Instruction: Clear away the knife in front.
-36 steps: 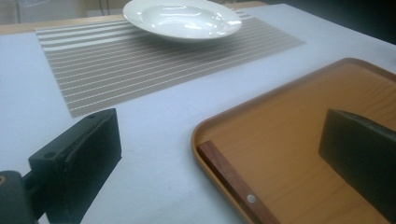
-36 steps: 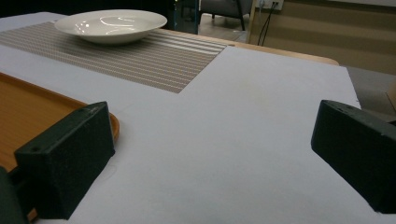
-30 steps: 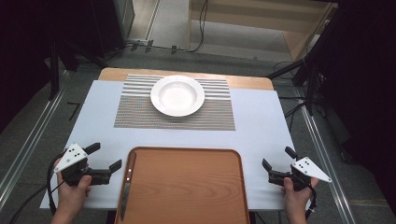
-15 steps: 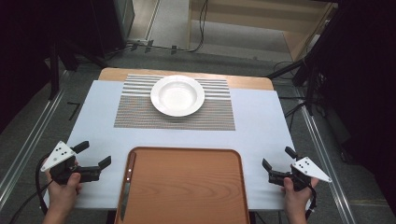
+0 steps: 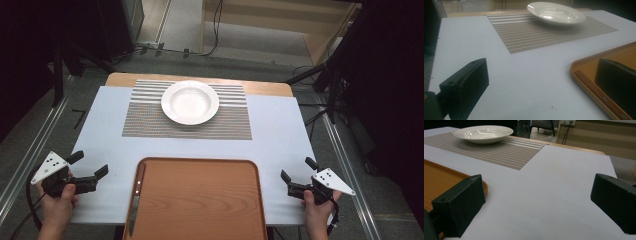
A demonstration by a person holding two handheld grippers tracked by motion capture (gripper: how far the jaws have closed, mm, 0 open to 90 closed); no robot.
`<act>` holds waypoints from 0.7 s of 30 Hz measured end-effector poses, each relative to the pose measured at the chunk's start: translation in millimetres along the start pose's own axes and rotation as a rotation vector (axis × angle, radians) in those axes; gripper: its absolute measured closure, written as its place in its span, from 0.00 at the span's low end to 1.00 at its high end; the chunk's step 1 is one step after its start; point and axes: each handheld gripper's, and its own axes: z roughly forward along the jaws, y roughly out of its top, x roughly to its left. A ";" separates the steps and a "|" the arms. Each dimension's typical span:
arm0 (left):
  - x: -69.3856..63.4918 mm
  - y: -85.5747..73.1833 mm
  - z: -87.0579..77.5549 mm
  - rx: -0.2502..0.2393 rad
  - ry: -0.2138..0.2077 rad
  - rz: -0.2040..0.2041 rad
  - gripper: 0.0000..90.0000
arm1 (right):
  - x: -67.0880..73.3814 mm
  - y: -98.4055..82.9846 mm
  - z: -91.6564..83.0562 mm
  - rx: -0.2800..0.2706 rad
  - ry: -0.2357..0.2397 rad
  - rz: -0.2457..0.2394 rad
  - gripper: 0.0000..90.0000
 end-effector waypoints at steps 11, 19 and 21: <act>9.7 -7.1 -3.7 -0.022 0.009 -0.003 0.00 | 0.0 0.0 0.0 0.000 0.000 0.001 0.00; 9.6 -12.3 0.0 -0.036 0.014 -0.015 0.00 | 0.1 0.0 0.1 0.000 0.000 -0.001 0.00; 8.8 -12.7 -0.3 -0.040 0.018 -0.010 0.00 | 0.2 0.0 0.0 0.000 0.000 0.001 0.00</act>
